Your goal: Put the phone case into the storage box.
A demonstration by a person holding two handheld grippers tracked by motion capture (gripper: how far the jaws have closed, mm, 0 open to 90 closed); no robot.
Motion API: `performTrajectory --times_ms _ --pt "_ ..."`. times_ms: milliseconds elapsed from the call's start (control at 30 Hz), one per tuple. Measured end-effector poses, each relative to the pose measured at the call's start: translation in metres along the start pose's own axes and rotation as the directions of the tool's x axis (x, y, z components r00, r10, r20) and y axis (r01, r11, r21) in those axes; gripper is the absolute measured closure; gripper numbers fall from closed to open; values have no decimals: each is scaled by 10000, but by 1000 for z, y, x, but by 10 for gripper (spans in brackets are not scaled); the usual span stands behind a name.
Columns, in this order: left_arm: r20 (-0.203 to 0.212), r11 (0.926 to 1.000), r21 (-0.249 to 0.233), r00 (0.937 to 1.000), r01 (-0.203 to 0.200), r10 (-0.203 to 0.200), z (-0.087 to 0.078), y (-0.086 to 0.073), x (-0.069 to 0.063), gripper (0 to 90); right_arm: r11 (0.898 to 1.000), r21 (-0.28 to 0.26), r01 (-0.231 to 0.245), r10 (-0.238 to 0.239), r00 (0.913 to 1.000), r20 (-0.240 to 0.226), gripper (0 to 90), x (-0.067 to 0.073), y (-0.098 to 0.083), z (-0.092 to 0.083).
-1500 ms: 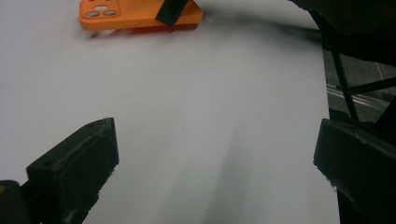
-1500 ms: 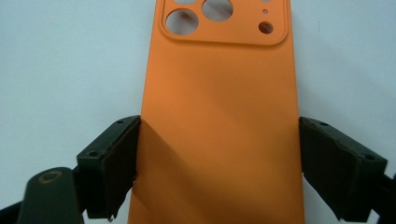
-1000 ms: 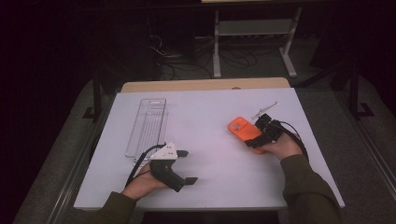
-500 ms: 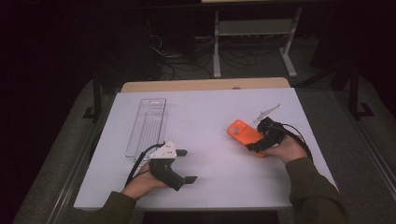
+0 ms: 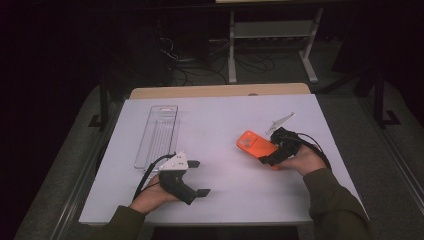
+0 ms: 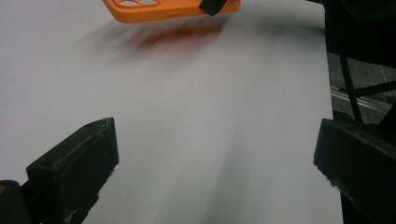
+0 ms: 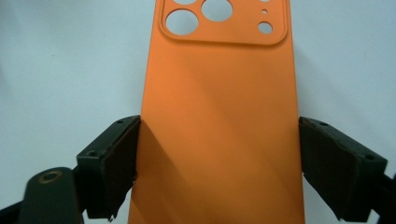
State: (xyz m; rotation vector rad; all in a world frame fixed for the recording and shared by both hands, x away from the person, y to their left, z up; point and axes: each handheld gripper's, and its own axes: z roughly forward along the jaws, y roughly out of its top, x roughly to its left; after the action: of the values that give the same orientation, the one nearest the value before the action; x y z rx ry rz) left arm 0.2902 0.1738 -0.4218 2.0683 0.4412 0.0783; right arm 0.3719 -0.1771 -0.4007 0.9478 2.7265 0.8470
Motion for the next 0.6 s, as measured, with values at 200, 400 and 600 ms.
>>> performTrajectory --times_ms 200,400,600 --pt "12 10000 19 10000 2 -2 0 0 0 0 9995 -1 309 -309 9993 -213 154 6 3 -1" --pt "16 10000 27 10000 -8 8 0 0 0 0 9972 49 749 -748 9970 -197 154 9 5 -2" --pt "46 10000 33 10000 -27 27 1 0 -1 0 9935 0 1135 -1135 9933 -237 154 11 7 -3"
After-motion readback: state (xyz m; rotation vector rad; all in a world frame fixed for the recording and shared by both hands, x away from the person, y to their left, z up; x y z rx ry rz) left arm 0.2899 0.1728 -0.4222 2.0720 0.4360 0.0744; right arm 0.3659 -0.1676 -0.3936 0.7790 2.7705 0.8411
